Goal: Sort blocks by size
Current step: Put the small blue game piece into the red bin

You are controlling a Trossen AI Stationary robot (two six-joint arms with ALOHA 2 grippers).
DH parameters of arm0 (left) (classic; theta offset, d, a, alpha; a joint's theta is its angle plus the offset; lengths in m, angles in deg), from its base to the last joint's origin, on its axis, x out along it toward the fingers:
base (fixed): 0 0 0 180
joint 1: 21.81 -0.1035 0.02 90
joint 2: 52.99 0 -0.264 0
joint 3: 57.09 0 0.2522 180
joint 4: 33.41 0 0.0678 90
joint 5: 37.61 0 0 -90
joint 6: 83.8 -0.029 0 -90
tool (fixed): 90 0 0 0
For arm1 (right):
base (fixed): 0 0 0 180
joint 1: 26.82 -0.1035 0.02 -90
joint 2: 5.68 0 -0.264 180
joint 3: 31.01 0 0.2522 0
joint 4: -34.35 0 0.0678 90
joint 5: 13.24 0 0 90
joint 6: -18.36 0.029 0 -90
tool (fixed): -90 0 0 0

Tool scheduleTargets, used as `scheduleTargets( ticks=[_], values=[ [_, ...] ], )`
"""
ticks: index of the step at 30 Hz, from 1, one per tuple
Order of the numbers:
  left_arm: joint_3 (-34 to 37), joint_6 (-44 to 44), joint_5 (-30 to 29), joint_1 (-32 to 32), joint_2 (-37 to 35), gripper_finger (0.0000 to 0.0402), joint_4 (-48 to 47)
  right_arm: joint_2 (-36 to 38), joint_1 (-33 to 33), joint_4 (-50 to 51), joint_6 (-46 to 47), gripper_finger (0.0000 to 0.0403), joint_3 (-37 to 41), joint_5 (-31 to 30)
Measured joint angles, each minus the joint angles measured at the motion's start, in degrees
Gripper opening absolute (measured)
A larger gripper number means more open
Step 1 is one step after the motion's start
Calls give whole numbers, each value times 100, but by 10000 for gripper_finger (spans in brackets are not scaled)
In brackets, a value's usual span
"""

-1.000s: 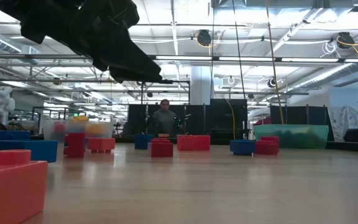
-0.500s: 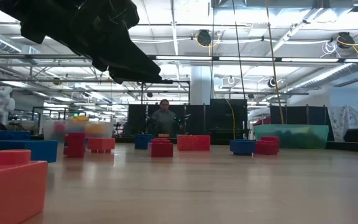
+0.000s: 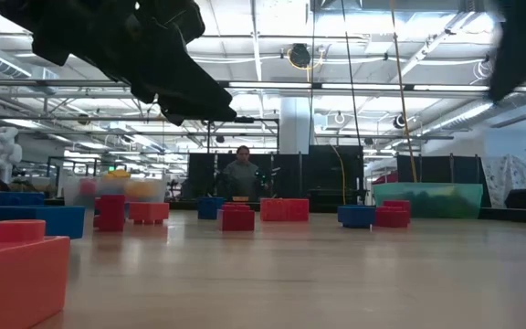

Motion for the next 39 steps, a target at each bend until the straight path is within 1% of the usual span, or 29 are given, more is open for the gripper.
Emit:
scheduleTargets(
  ticks=[3, 9, 12, 16, 19, 21, 26, 31, 34, 39],
  values=[
    [0, -264, -31, -8, 0, 189, 9, 0, 510, -50, -630, 226, 0, -258],
    [0, -330, -118, -44, 0, 189, -19, -1, 1929, -149, -1536, 226, 15, -285],
    [0, -326, -116, -35, 0, 189, -116, 0, 2754, -462, -2297, 226, 16, -234],
    [0, -326, -116, -37, 0, 189, -446, -2, 3713, -1266, -3432, 226, 20, 320],
    [0, -344, -118, -37, 0, 189, -631, -31, 4312, -1684, -3732, 235, 19, 768],
    [0, -435, -118, -37, 0, 189, -723, -92, 4672, -1705, -3833, 248, 19, 1118],
    [0, -463, -118, -37, 0, 189, -919, -437, 5292, -1589, -4262, 300, 20, 1543],
    [0, -490, -116, -37, 0, 189, -1021, -963, 5615, -1784, -4775, 354, 20, 2049],
    [0, -492, -116, -37, 0, 189, -1087, -1273, 5660, -1777, -4855, 366, 24, 2138],
    [0, -627, -116, -42, 0, 189, -1061, -1608, 5781, -1833, -5032, 361, 22, 2165]
  ],
)
